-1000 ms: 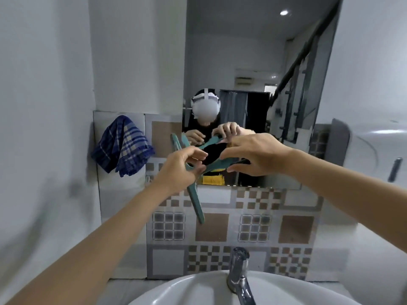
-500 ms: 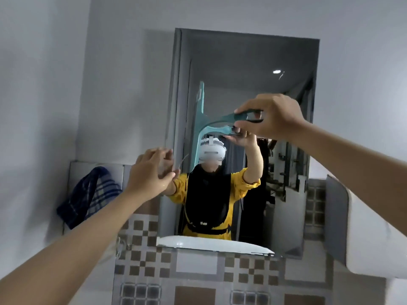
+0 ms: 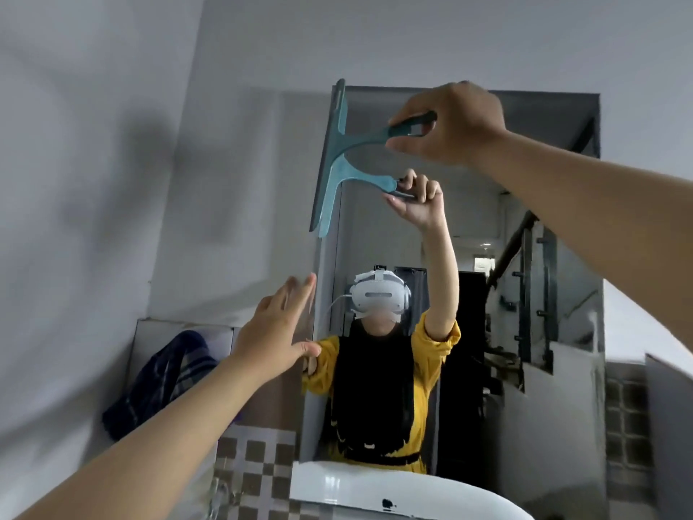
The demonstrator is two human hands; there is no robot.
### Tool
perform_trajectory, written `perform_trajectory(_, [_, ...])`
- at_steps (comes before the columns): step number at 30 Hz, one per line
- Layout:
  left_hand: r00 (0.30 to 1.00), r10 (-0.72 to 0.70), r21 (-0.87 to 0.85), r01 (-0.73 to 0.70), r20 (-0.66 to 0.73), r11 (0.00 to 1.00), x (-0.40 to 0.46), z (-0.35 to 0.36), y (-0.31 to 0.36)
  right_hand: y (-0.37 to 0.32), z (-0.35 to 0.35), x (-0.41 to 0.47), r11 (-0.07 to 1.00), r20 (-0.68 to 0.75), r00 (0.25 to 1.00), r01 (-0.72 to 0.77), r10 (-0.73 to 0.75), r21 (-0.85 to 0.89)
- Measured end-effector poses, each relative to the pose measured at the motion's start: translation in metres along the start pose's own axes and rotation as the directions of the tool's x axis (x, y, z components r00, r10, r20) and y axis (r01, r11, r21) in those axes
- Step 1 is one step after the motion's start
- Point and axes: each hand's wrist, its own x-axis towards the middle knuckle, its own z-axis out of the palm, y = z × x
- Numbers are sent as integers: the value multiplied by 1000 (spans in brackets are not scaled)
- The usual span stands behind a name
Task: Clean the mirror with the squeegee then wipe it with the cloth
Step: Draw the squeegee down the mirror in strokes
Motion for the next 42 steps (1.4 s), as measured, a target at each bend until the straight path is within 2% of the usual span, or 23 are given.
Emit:
perform_trajectory(13, [999, 42, 75, -40, -21, 996, 0, 0, -5, 16, -14, 15, 998, 96, 995, 23, -18, -57])
perform_trajectory(20, [999, 28, 81, -25, -39, 996, 1, 5, -7, 66, -36, -14, 995, 109, 990, -85, 89, -46])
perform_trajectory(33, [1000, -5, 115, 6, -16, 993, 2, 4, 0, 153, -93, -93, 937, 6, 938, -345, 346, -58])
perform_trajectory(42, [996, -70, 27, 68, 51, 997, 5, 3, 0, 177, -96, -143, 898, -4, 898, -441, 441, -1])
